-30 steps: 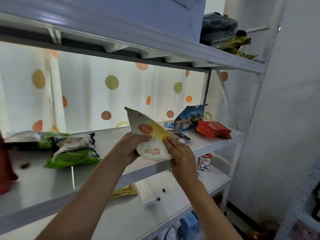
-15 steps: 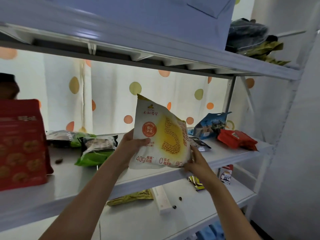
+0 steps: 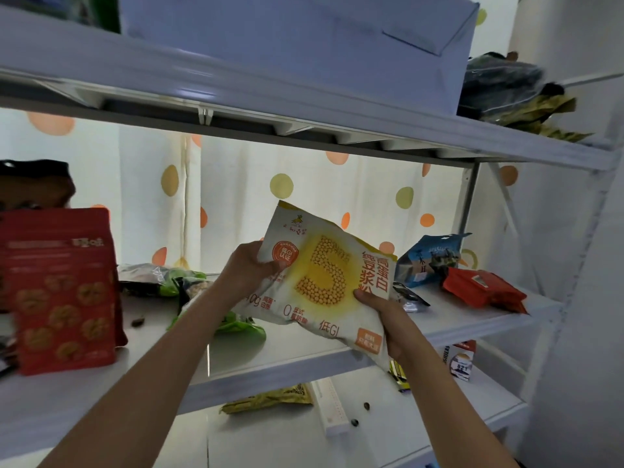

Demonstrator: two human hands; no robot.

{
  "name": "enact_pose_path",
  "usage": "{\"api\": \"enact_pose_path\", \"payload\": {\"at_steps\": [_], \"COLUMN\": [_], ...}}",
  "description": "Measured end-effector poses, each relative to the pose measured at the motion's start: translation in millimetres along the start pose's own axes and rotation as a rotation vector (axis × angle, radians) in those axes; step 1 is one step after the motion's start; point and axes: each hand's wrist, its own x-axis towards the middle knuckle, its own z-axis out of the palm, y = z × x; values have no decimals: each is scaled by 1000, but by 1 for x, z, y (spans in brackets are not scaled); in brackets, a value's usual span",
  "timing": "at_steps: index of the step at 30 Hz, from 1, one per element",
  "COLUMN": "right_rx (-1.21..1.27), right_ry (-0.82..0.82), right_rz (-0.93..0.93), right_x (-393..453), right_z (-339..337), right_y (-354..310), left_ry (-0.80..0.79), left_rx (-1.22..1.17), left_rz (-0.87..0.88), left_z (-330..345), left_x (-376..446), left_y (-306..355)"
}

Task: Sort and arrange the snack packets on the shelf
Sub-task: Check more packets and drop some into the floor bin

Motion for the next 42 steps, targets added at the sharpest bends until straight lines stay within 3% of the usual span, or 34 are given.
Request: {"api": "enact_pose_path", "payload": {"at_steps": [3,6,10,13,17,24,27,31,38,42], "right_rx": [74,169,194,131,-165,-629,-762,-1396,-1772,-1823], "right_ry": [122,303,441,394,221,204,292,450,526,500], "right_rz": [-69,-139,-206,-73,276,361,266,10,-326,-214], "right_x": [15,32,57,74,80,65,60,52,69,92], "right_z": [15,32,60,80,94,77,57,11,-32,-46], "right_y": [2,4,8,22,46,33,23,22,26,22], "left_ry": [162,241,184,91,10,-43,-89,-154,-167,-181], "left_rx": [247,336,405,478,570,587,604,669,851,843], "left_rz": [11,39,60,68,111,241,248,309,337,340], "left_z": [-10,-16,-15,-6,10,54,77,114,167,170], "left_x": [13,13,7,2,-3,-1,1,1,8,16], "left_y": [-4,-14,-34,-42,-43,-41,-42,-43,-54,-62]}}
